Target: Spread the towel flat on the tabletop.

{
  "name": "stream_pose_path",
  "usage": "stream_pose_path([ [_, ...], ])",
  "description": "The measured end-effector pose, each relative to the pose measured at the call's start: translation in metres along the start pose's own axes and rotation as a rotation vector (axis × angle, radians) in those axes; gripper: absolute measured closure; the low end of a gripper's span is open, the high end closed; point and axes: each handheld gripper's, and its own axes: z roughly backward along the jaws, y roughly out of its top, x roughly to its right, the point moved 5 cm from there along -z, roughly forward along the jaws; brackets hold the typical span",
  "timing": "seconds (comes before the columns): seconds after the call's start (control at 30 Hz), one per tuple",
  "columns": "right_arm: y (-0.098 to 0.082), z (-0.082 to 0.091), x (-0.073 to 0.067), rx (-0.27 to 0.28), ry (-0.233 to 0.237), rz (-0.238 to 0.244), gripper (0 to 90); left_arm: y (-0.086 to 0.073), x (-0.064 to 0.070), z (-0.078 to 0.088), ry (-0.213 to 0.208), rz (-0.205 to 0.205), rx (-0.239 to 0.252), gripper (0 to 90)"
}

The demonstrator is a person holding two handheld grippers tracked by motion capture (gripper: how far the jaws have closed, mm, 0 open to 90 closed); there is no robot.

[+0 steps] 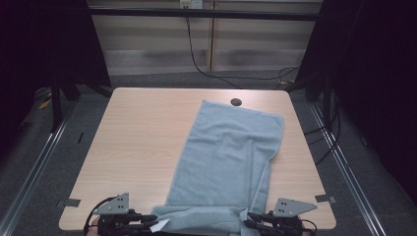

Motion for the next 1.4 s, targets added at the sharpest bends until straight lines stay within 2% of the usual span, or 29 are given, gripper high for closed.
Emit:
stream_pose_path([
  [0.03, 0.002, 0.003, 0.001, 0.011, -0.011, -0.011, 62.1, 0.003, -0.001, 0.001, 0.002, 0.015, 0.023, 71.4],
  [0.1, 0.009, 0.011, 0.006, 0.047, -0.014, -0.04, 57.3, 0.012, -0.01, 0.004, 0.055, 0.025, 0.064, 58.3],
  [0.17, 0.016, 0.016, 0.01, 0.071, -0.038, -0.044, 53.8, 0.022, -0.02, 0.004, 0.047, 0.017, 0.085, 55.1],
  [0.2, 0.019, 0.018, 0.012, 0.084, -0.039, -0.045, 53.6, 0.028, -0.026, 0.003, 0.057, 0.02, 0.103, 54.0],
  [0.27, 0.025, 0.02, 0.02, 0.104, -0.07, -0.044, 53.9, 0.039, -0.041, -0.001, 0.049, 0.025, 0.091, 53.7],
  [0.37, 0.034, 0.02, 0.04, 0.132, -0.125, -0.053, 58.2, 0.051, -0.068, -0.015, 0.098, 0.016, 0.021, 53.7],
  [0.4, 0.037, 0.018, 0.048, 0.128, -0.136, -0.051, 59.0, 0.054, -0.075, -0.022, 0.101, 0.031, 0.014, 54.2],
  [0.47, 0.04, 0.009, 0.063, 0.111, -0.158, -0.05, 60.8, 0.059, -0.088, -0.037, 0.111, 0.034, -0.01, 54.4],
  [0.5, 0.04, 0.004, 0.07, 0.093, -0.157, -0.054, 60.9, 0.062, -0.095, -0.048, 0.147, 0.02, -0.019, 54.9],
  [0.53, 0.039, -0.006, 0.08, 0.051, -0.164, -0.052, 60.8, 0.066, -0.099, -0.055, 0.161, 0.012, -0.012, 54.9],
  [0.57, 0.038, -0.015, 0.088, 0.013, -0.181, -0.05, 59.7, 0.068, -0.101, -0.063, 0.154, 0.004, -0.026, 54.5],
  [0.6, 0.037, -0.023, 0.095, -0.014, -0.185, -0.057, 58.5, 0.071, -0.103, -0.071, 0.142, -0.007, -0.056, 52.7],
  [0.63, 0.036, -0.031, 0.099, -0.037, -0.183, -0.056, 57.5, 0.074, -0.105, -0.077, 0.144, -0.013, -0.059, 49.9],
  [0.67, 0.036, -0.037, 0.103, -0.061, -0.192, -0.052, 56.3, 0.077, -0.106, -0.081, 0.18, -0.021, -0.054, 49.7],
  [0.7, 0.035, -0.043, 0.106, -0.08, -0.207, -0.048, 54.7, 0.081, -0.106, -0.085, 0.17, -0.027, -0.04, 47.8],
  [0.73, 0.035, -0.047, 0.109, -0.097, -0.231, -0.034, 53.3, 0.083, -0.107, -0.089, 0.178, -0.041, -0.054, 47.4],
  [0.77, 0.035, -0.05, 0.111, -0.106, -0.252, -0.031, 52.0, 0.083, -0.109, -0.094, 0.192, -0.049, -0.058, 46.9],
  [0.8, 0.034, -0.052, 0.113, -0.112, -0.258, -0.028, 51.1, 0.083, -0.111, -0.098, 0.185, -0.038, -0.061, 45.5],
  [0.83, 0.034, -0.053, 0.115, -0.117, -0.274, -0.025, 50.0, 0.083, -0.115, -0.101, 0.207, -0.04, -0.067, 45.4],
  [0.87, 0.033, -0.054, 0.116, -0.125, -0.297, -0.024, 49.6, 0.083, -0.117, -0.104, 0.21, -0.033, -0.064, 43.7],
  [0.9, 0.033, -0.055, 0.118, -0.12, -0.3, -0.028, 48.5, 0.081, -0.119, -0.107, 0.214, -0.028, -0.077, 42.2],
  [1.0, 0.031, -0.057, 0.121, -0.133, -0.317, -0.03, 47.5, 0.08, -0.118, -0.112, 0.246, -0.063, -0.082, 41.0],
  [1.07, 0.028, -0.061, 0.123, -0.162, -0.326, -0.025, 46.5, 0.078, -0.114, -0.112, 0.293, -0.12, -0.108, 45.1],
  [1.1, 0.027, -0.062, 0.123, -0.159, -0.33, -0.009, 46.2, 0.078, -0.112, -0.112, 0.29, -0.115, -0.11, 49.7],
  [1.2, 0.029, -0.065, 0.122, -0.176, -0.339, 0.001, 46.3, 0.071, -0.101, -0.104, 0.249, -0.137, -0.116, 74.9],
  [1.23, 0.029, -0.065, 0.122, -0.173, -0.342, 0.0, 46.6, 0.068, -0.098, -0.102, 0.241, -0.136, -0.119, 80.5],
  [1.3, 0.03, -0.069, 0.119, -0.161, -0.337, 0.007, 51.1, 0.061, -0.092, -0.094, 0.204, -0.11, -0.119, 82.5],
  [1.33, 0.032, -0.072, 0.117, -0.162, -0.326, 0.016, 55.6, 0.057, -0.089, -0.09, 0.188, -0.096, -0.119, 82.9],
  [1.4, 0.034, -0.077, 0.112, -0.159, -0.292, 0.023, 70.0, 0.05, -0.084, -0.082, 0.174, -0.074, -0.111, 83.1],
])
